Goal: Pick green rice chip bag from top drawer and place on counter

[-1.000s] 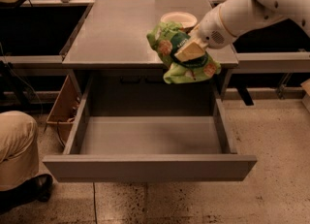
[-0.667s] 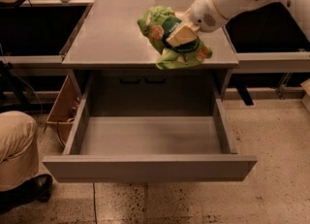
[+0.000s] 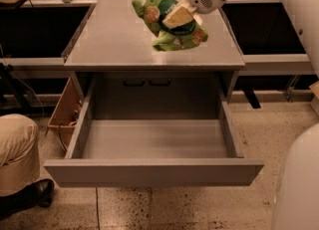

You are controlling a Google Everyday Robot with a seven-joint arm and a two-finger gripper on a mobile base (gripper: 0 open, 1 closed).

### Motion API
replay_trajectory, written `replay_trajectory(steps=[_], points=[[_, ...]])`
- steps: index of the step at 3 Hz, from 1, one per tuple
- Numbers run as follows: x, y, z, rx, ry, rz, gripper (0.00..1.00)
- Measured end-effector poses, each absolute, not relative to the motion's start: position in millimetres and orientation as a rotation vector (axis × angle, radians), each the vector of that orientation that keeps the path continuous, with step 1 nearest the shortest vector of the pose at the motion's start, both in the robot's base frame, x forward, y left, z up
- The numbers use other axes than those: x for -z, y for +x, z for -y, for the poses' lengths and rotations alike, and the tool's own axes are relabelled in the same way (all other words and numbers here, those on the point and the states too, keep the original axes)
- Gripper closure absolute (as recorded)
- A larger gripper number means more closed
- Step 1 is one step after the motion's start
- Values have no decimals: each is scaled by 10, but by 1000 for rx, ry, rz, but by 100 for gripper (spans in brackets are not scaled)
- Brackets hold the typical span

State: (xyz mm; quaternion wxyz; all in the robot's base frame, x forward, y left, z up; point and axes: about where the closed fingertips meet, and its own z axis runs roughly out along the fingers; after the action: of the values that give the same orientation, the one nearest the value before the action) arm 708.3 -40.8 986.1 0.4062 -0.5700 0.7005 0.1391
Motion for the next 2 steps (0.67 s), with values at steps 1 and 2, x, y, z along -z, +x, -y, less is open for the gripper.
replay_trajectory(steps=[1,2], points=[[-9861,7083,408,-351,-1438,-1767,100],[-9806,7078,275,-391,-1411,-1753,100]])
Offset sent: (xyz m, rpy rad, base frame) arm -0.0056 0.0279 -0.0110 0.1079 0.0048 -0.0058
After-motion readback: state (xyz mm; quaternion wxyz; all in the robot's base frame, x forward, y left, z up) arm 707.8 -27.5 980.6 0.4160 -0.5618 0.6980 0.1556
